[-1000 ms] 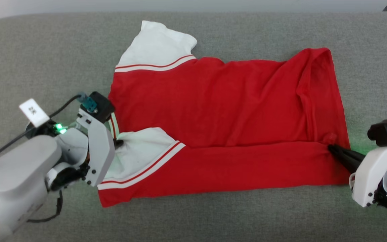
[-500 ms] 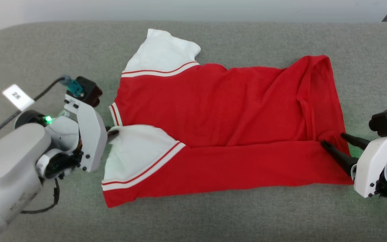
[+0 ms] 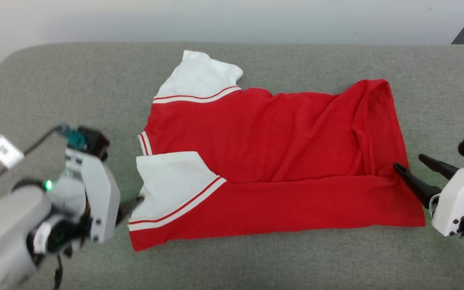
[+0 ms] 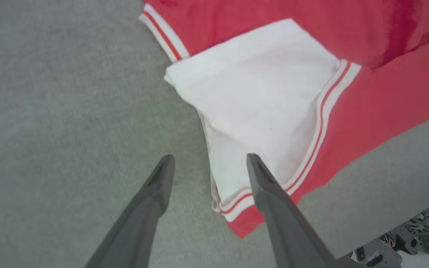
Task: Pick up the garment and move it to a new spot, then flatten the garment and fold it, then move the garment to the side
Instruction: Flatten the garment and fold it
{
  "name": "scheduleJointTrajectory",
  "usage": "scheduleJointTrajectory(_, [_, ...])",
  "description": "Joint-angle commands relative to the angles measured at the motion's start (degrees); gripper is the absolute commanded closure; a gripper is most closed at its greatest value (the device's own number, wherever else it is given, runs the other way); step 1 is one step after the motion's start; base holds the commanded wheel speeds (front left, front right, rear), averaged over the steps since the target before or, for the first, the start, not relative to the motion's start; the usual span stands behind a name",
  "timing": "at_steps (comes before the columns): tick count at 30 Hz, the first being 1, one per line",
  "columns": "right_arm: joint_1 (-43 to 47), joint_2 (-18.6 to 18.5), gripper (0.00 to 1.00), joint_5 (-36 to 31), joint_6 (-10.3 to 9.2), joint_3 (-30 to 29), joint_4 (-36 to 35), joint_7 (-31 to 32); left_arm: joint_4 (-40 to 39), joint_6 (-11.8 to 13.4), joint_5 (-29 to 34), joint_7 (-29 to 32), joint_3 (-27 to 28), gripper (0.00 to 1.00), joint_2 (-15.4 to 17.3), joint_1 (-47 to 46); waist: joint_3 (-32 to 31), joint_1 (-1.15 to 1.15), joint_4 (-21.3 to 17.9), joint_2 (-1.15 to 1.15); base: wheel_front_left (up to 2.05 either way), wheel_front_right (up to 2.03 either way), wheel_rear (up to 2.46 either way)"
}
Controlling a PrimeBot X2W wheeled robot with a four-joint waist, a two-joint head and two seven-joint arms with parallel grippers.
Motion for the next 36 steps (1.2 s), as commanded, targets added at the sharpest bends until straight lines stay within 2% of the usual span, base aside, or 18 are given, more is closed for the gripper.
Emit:
scheduleJointTrajectory(1, [1.22,0.12,0.0,-0.55,-0.06,-1.15,-0.57,-0.51,-1.47,1.34,-0.5,0.28,-0.18,0.0,1.03,1.55,-0.34,0.0,-0.32,0.0,0.0,0.0,0.0])
scheduleJointTrajectory(6, [5.2,0.71,0.0,-1.41,-0.05,-5.82,-3.36,-0.91,-7.61,6.23,-2.77,0.08,-0.94,0.0,3.95,6.71,-0.35,0.0,-0.78,0.0,0.0,0.0,0.0])
scheduleJointTrajectory(12, [11.21,3.12,0.0,-3.76,-0.05,-13.18,-8.13,0.02,-10.81,9.61,-3.34,-1.37,-1.94,0.0,5.32,10.93,-0.09,0.0,-1.48,0.0,0.0,0.0,0.0])
scheduleJointTrajectory(21, [19.18,8.6,0.0,-8.45,-0.05,-23.37,-16.12,4.75,-7.06,7.88,-3.8,-5.04,-1.34,0.0,3.25,12.51,-0.08,0.0,-2.61,0.0,0.0,0.0,0.0])
scheduleJointTrajectory(29, [23.1,12.99,0.0,-11.11,-0.05,-28.17,-21.43,9.75,-2.74,5.86,-5.46,-6.93,-0.45,0.0,0.93,13.12,-0.12,0.0,-3.28,0.0,0.0,0.0,0.0])
scheduleJointTrajectory(30, [23.38,13.34,0.0,-11.23,-0.05,-28.47,-21.8,10.47,-2.48,5.67,-5.64,-6.94,-0.41,0.13,0.75,13.22,-0.12,0.0,-3.25,0.0,0.0,0.0,0.0])
scheduleJointTrajectory(31, [23.38,13.34,0.0,-11.23,-0.05,-28.47,-21.8,10.47,-2.48,5.67,-5.64,-6.94,-0.41,0.13,0.75,13.22,-0.12,0.0,-3.25,0.0,0.0,0.0,0.0])
scheduleJointTrajectory(32, [24.01,13.82,0.0,-11.3,-0.06,-28.93,-22.72,12.21,-1.82,5.37,-6.99,-6.72,-0.02,1.0,0.32,13.69,-0.02,0.0,-3.27,0.0,0.0,0.0,0.0])
scheduleJointTrajectory(35, [24.62,14.42,0.0,-11.53,-0.05,-29.32,-23.26,14.23,-1.31,5.81,-7.48,-5.91,-0.04,1.0,0.26,13.67,0.17,0.0,-3.35,0.0,0.0,0.0,0.0])
scheduleJointTrajectory(36, [24.62,14.7,0.0,-11.33,-0.05,-29.04,-23.77,15.42,-0.84,4.77,-6.24,-5.91,-0.66,1.0,0.14,13.27,0.41,0.0,-3.46,0.0,0.0,0.0,0.0])
